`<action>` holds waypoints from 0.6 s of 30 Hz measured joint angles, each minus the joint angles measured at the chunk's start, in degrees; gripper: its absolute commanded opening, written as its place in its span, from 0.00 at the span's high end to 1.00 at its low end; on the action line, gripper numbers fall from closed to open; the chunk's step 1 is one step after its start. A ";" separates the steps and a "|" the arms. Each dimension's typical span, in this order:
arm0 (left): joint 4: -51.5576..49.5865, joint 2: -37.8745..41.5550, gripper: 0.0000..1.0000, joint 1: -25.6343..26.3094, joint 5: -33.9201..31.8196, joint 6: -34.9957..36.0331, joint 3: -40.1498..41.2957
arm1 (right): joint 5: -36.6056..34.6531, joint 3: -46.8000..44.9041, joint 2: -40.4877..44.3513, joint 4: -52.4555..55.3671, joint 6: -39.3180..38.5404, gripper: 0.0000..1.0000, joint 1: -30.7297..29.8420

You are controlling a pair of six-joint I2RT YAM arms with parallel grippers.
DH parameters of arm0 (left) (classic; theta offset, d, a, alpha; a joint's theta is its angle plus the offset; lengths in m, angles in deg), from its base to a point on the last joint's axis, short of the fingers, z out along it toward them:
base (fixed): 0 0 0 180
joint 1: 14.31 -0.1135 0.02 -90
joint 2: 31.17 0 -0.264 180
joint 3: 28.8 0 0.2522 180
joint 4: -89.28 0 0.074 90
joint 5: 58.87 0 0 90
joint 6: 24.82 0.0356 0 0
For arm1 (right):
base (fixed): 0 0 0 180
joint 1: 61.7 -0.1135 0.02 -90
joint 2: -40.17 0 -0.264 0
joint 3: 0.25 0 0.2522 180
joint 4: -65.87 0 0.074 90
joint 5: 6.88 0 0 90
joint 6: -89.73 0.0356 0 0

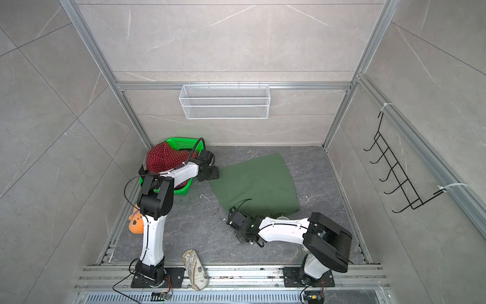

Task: Fold and stack skirts
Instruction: Fold the skirt at the center of the table.

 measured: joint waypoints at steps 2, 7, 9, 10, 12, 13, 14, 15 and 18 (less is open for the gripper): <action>0.09 -0.04 0.38 0.00 -0.13 -0.48 0.00 | 0.00 -0.11 0.02 -0.13 0.24 1.00 0.00; 0.90 -0.33 0.58 0.00 -0.20 -1.33 0.00 | 0.00 -0.11 0.02 -0.39 0.57 1.00 0.00; 0.94 -0.39 0.67 0.00 -0.15 -1.53 0.00 | 0.02 -0.11 0.02 -0.39 0.59 1.00 0.00; 0.98 -0.44 0.72 0.00 -0.15 -1.62 0.00 | 0.02 -0.11 0.02 -0.42 0.59 1.00 0.00; 1.05 -0.50 0.81 0.00 -0.09 -1.68 0.00 | 0.02 -0.11 0.02 -0.44 0.59 1.00 0.00; 1.05 -0.55 0.85 0.00 -0.04 -1.75 0.00 | 0.04 -0.11 0.02 -0.48 0.61 1.00 0.00; 1.03 -0.55 0.90 0.00 0.04 -1.77 0.00 | 0.04 -0.11 0.02 -0.52 0.63 1.00 0.00; 0.94 -0.55 0.93 0.00 0.09 -1.79 0.00 | 0.04 -0.11 0.04 -0.52 0.76 1.00 0.00; 0.83 -0.55 1.00 0.00 0.02 -1.77 0.00 | 0.04 -0.11 0.07 -0.52 0.79 1.00 0.00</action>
